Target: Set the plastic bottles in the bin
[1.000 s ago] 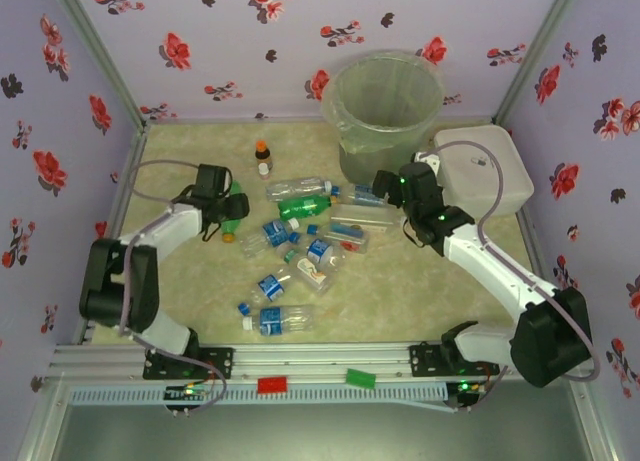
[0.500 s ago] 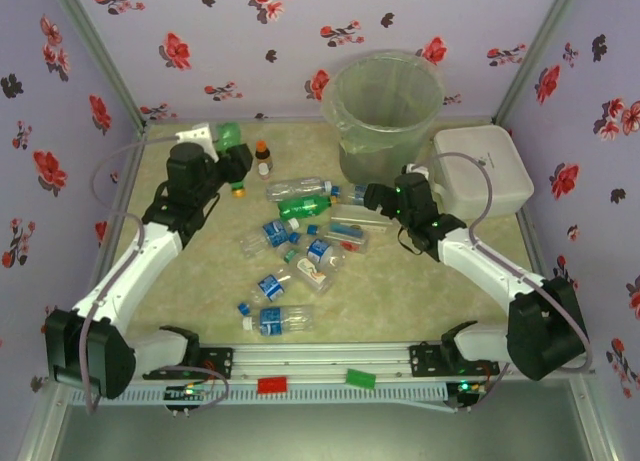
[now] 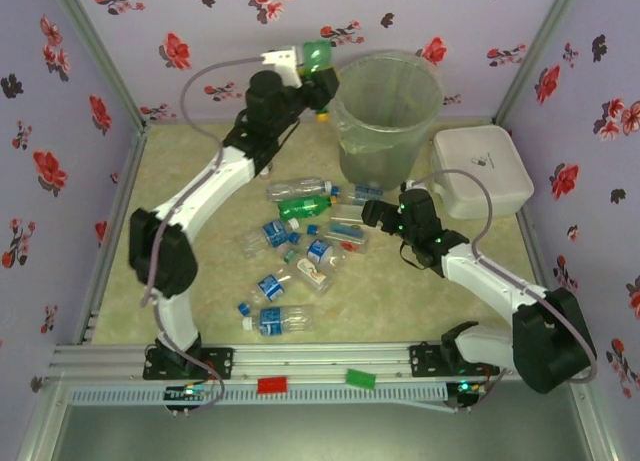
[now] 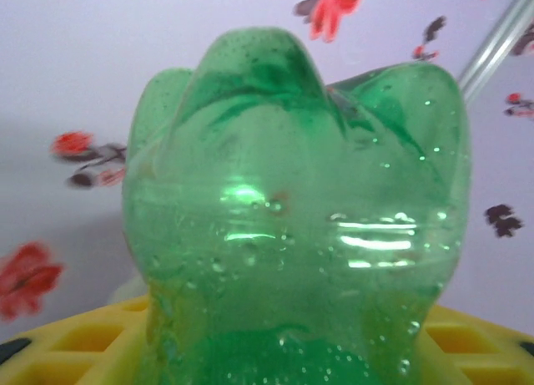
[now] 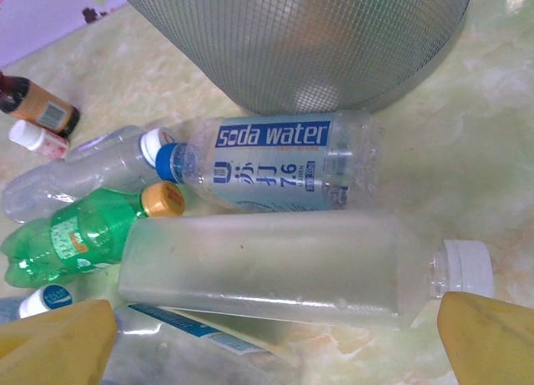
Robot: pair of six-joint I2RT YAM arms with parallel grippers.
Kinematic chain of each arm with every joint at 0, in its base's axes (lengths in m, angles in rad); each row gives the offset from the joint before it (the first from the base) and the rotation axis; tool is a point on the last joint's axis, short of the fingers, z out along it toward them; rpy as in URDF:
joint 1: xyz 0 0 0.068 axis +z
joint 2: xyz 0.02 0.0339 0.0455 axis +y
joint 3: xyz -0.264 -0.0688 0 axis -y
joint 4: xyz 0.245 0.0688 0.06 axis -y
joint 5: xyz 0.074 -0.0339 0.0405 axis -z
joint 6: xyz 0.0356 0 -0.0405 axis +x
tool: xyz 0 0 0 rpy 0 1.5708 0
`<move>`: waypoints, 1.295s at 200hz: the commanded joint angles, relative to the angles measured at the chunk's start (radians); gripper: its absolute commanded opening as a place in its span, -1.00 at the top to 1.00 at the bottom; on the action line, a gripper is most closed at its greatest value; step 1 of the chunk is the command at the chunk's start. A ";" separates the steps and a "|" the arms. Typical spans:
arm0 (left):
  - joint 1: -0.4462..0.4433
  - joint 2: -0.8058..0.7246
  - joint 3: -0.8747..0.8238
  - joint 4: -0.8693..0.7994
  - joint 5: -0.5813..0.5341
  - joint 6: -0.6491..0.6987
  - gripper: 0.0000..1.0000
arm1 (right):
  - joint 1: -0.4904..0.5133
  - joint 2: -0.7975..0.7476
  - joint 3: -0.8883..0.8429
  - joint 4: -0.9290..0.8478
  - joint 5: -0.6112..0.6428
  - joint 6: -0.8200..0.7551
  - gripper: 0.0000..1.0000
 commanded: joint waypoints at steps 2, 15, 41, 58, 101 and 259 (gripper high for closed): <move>-0.037 0.138 0.210 0.061 0.051 -0.025 -0.07 | 0.013 -0.045 -0.022 0.060 -0.025 0.021 -0.99; -0.049 0.239 0.330 0.084 0.067 -0.056 -0.07 | 0.016 -0.056 -0.034 0.081 -0.033 0.014 -0.99; -0.060 0.441 0.556 0.164 0.094 -0.142 -0.07 | 0.017 -0.064 -0.038 0.076 -0.042 -0.004 -0.99; -0.071 0.541 0.662 0.215 0.088 -0.156 -0.08 | 0.019 -0.065 -0.033 0.062 -0.052 -0.017 -0.99; -0.102 0.592 0.679 0.209 0.042 -0.067 -0.20 | 0.021 -0.096 -0.031 0.020 -0.040 -0.046 -0.99; -0.071 0.061 0.093 0.271 0.103 0.087 -0.99 | 0.031 -0.023 0.056 -0.132 -0.089 -0.259 -0.99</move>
